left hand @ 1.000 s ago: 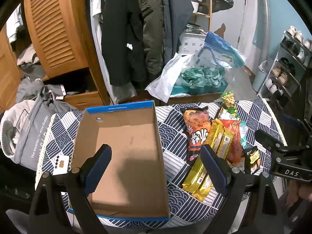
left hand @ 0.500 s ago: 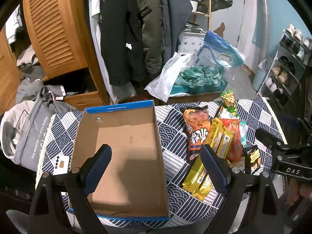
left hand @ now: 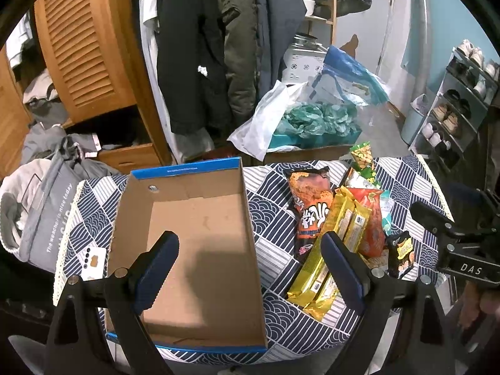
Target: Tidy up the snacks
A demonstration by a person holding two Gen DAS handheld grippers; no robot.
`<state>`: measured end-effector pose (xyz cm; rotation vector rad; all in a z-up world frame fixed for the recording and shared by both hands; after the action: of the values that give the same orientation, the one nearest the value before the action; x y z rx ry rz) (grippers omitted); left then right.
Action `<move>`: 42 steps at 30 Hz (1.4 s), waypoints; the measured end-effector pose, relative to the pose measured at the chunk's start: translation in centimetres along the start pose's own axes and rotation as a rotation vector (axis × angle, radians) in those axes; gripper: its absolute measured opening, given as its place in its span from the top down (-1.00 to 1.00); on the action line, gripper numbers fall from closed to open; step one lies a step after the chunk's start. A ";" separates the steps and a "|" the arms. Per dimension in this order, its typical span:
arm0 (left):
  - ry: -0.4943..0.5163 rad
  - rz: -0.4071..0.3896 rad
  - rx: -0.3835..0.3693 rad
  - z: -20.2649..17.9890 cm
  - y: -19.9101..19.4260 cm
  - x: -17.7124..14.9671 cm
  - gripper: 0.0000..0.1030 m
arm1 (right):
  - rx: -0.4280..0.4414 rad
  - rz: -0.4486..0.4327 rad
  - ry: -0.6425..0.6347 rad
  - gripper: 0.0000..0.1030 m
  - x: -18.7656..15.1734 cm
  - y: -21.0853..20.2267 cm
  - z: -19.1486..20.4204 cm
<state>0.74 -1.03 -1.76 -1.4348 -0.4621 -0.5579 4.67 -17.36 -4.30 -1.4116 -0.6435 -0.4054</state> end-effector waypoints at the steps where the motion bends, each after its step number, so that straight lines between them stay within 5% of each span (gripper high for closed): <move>1: 0.003 -0.001 0.000 -0.1 0.0 0.1 -0.81 | 0.000 0.001 0.002 -0.96 0.1 -0.1 -0.1; 27: 0.047 0.007 -0.001 -1.9 0.8 0.3 -0.81 | -0.030 0.017 0.034 -0.96 -0.5 0.0 -2.4; 42: 0.102 0.092 -0.053 -5.4 3.6 -0.3 -0.81 | -0.083 0.066 0.228 -0.96 -2.7 -0.3 -10.6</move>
<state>2.53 -6.22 -5.25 -1.4631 -0.3012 -0.5698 4.24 -28.11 -6.07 -1.4358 -0.3978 -0.5361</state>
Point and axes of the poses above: each gripper's, at about its wrist camera, not at the fingertips, and y roughly the way its jaws point, z to its left, x to its top, the point moved 2 cm from there along y, roughly the way its jaws point, and after that the axes turned 5 degrees about x, right-handed, at the moved point
